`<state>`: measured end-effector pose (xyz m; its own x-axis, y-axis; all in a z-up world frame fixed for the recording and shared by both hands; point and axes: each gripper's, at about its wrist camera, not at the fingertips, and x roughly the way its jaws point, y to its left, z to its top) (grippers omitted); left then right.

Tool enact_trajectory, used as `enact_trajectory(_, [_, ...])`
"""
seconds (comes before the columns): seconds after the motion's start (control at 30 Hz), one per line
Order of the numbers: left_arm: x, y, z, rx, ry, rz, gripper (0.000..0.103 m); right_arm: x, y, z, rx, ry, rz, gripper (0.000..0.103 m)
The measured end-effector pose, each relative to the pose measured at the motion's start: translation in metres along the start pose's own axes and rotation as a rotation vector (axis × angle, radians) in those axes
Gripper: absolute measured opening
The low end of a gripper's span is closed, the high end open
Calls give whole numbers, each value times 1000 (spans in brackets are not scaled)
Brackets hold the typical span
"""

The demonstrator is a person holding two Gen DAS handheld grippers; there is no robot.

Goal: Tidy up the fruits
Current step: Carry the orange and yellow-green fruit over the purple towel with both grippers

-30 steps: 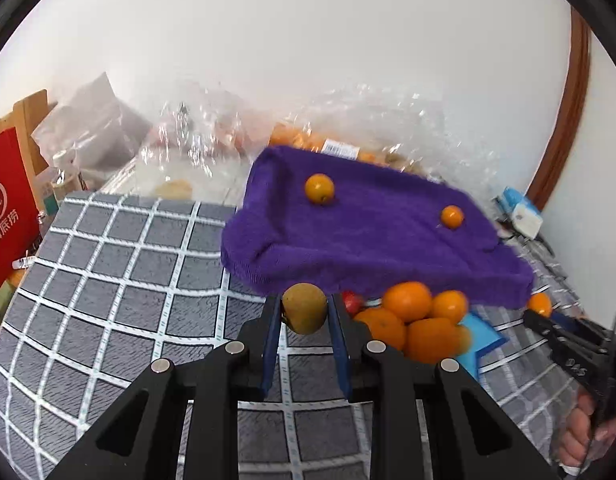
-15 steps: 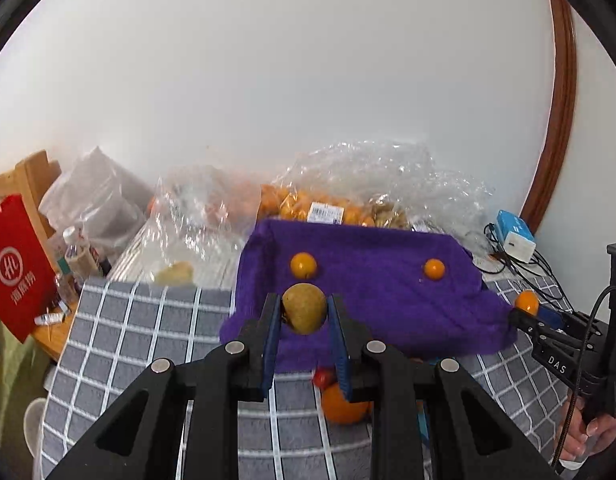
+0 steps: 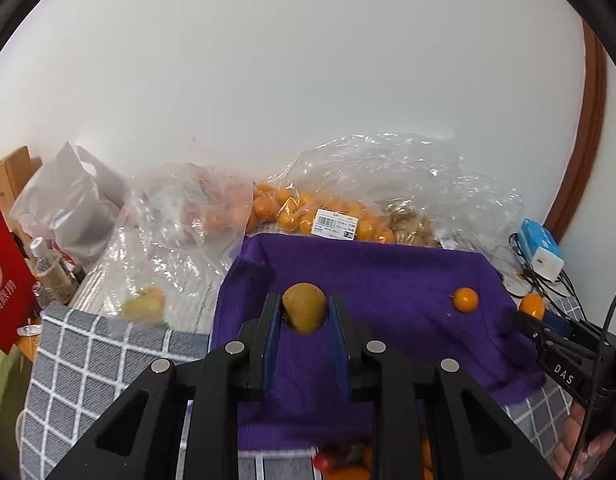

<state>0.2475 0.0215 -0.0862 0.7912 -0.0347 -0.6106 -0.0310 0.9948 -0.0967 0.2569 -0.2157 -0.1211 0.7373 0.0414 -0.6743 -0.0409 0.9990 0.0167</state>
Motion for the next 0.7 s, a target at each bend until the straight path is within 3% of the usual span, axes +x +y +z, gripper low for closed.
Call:
enact_trajectory(0.27, [44,18,-15,-33,74,31,23,33,10,-6,-27,37,0,34])
enact_trajectory(0.47, [58,25,-19,-66,138,0,23,46,10,-11,-27,69,-16,34])
enact_trajectory(0.7, [66,20,-24,-39,169,23,23,57,7,-15,-9,110,-31,34])
